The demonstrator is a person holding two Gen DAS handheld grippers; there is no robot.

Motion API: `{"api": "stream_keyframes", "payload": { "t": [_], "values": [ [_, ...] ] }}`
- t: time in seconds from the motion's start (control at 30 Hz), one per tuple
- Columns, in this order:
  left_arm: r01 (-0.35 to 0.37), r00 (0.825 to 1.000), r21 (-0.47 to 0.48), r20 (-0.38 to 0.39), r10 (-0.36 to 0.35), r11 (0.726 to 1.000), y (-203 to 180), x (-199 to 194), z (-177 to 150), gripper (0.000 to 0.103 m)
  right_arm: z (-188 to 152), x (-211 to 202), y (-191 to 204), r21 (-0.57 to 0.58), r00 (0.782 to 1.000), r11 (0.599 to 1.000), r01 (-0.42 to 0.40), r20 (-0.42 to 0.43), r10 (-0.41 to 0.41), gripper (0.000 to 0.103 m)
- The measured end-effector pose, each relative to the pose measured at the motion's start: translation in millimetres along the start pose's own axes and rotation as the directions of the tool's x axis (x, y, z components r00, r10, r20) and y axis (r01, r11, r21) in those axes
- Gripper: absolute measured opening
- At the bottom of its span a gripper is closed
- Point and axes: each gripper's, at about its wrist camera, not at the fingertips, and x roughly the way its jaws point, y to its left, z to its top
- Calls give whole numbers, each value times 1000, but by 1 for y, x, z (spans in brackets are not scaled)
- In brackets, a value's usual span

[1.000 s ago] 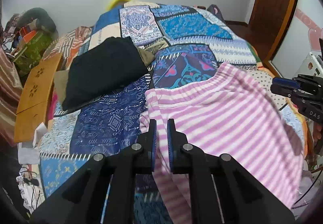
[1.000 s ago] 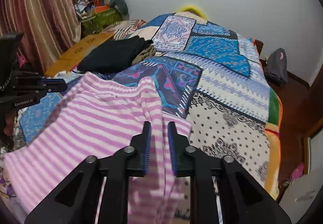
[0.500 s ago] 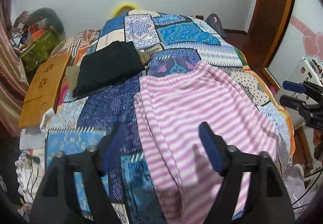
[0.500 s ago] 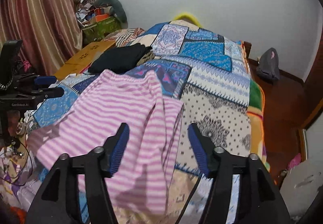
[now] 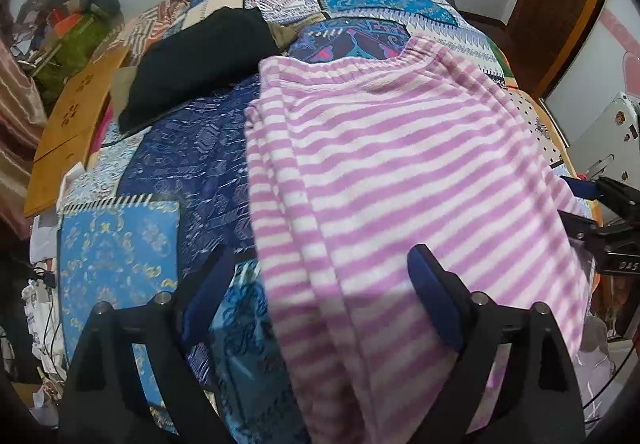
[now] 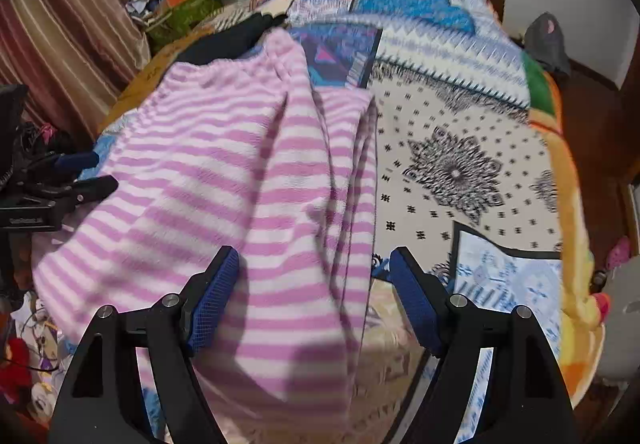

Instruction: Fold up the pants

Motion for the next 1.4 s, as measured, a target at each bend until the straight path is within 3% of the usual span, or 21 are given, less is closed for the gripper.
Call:
{"api": "stream_keyframes", "payload": {
  "t": [0.23,0.33,0.43,0.47,0.6,0.7,0.77,0.87,1.03,1.4],
  "values": [
    [87,995,-10,-47,-87,996,-2,30,15,91,18,26,-15,73,991,990,-121,-51,125,79],
    [124,990,-27,-63,-125,992,-1,41,23,91,22,33,-16,67,989,989,-129,-68,133,84],
    [154,985,-43,-73,-157,987,-3,47,32,84,26,35,-13,54,985,988,-144,-86,148,84],
    [161,984,-41,-72,-163,986,-5,48,36,80,28,35,-12,50,984,988,-148,-90,152,81],
    [161,986,-8,-51,-161,987,-17,44,45,73,37,32,-1,10,979,984,-175,-107,175,52],
    [133,991,35,-23,-132,991,-25,35,49,53,40,27,12,-46,985,988,-149,-98,144,36],
    [130,992,54,-5,-130,990,-27,28,52,32,41,21,23,-94,990,988,-119,-81,112,29],
    [131,991,83,25,-134,988,-30,14,54,22,43,11,30,-121,994,988,-100,-46,95,22],
    [131,985,119,96,-143,984,-30,-15,57,19,54,-18,36,-123,993,986,-108,34,113,17],
    [99,962,84,247,-117,992,1,-76,71,17,86,-52,76,-202,981,975,-95,147,126,15]
  ]
}}
